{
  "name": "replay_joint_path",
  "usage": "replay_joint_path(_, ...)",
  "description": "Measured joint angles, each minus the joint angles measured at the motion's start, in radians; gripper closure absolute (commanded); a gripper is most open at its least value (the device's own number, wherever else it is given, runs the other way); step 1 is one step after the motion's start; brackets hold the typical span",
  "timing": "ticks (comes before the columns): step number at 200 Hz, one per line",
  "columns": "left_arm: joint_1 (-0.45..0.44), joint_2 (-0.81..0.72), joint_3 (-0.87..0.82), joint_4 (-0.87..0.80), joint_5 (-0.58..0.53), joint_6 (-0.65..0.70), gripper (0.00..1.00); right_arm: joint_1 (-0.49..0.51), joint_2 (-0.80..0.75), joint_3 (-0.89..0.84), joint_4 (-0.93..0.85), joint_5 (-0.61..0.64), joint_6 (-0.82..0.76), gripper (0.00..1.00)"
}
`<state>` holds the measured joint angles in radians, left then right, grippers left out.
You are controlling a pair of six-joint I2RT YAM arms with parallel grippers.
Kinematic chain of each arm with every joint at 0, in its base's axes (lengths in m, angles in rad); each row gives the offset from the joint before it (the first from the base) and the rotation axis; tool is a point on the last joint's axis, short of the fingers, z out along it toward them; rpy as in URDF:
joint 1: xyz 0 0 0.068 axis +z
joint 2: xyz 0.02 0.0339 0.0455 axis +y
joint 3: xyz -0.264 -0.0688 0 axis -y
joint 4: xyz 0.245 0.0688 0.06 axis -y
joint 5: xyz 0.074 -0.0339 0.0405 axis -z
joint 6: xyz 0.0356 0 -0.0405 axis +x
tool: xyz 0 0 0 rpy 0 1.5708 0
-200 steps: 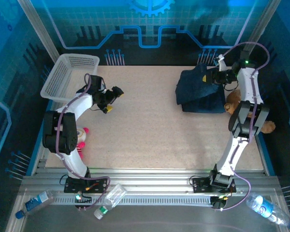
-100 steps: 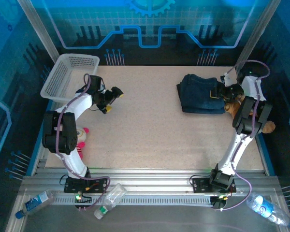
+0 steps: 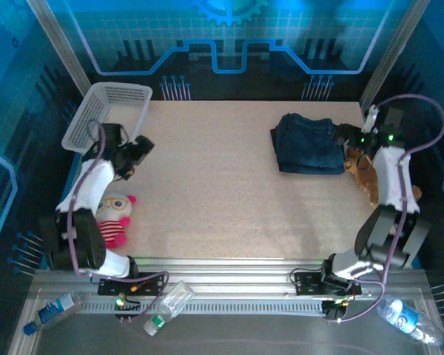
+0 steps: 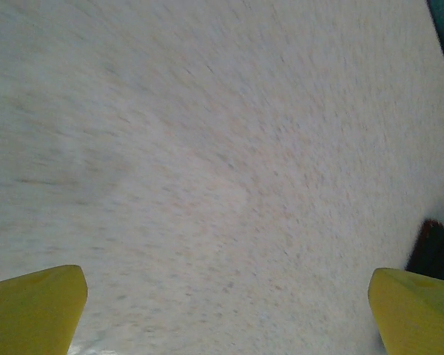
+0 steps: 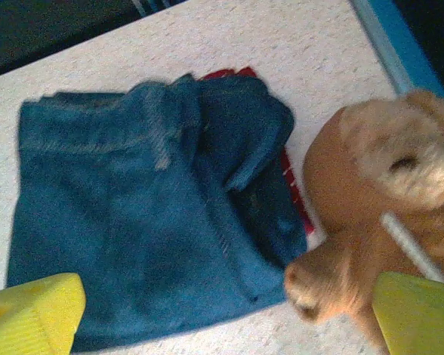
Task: Fold and stack the skirts
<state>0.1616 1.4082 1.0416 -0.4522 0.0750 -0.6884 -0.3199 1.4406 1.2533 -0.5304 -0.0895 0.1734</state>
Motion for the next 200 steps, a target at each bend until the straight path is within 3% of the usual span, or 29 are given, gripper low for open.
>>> replay_joint_path(30, 0.04, -0.174, -0.177, 0.061, -0.233, 0.115, 0.01, 0.106, -0.193, -0.323, 0.217, -0.053, -0.009, 0.0)
replay_joint_path(52, 0.044, -0.209, -0.328, 0.166, -0.308, 0.183, 0.01, 0.198, -0.228, -0.545, 0.39, -0.048, -0.025, 0.0)
replay_joint_path(79, 0.046, -0.131, -0.419, 0.315, -0.311, 0.276, 0.01, 0.275, -0.136, -0.692, 0.531, -0.002, -0.032, 0.0)
replay_joint_path(110, 0.046, 0.015, -0.391, 0.499, -0.256, 0.38, 0.01, 0.342, -0.024, -0.691, 0.674, 0.045, -0.085, 0.0)
replay_joint_path(135, 0.034, 0.029, -0.426, 0.698, -0.192, 0.428, 0.01, 0.392, 0.009, -0.684, 0.814, 0.068, -0.152, 0.0)
replay_joint_path(175, -0.122, 0.081, -0.521, 0.949, -0.199, 0.546, 0.01, 0.387, 0.039, -0.776, 1.096, 0.095, -0.178, 0.0)
replay_joint_path(200, -0.199, 0.11, -0.621, 1.191, -0.219, 0.617, 0.01, 0.385, 0.062, -0.822, 1.155, 0.129, -0.177, 0.0)
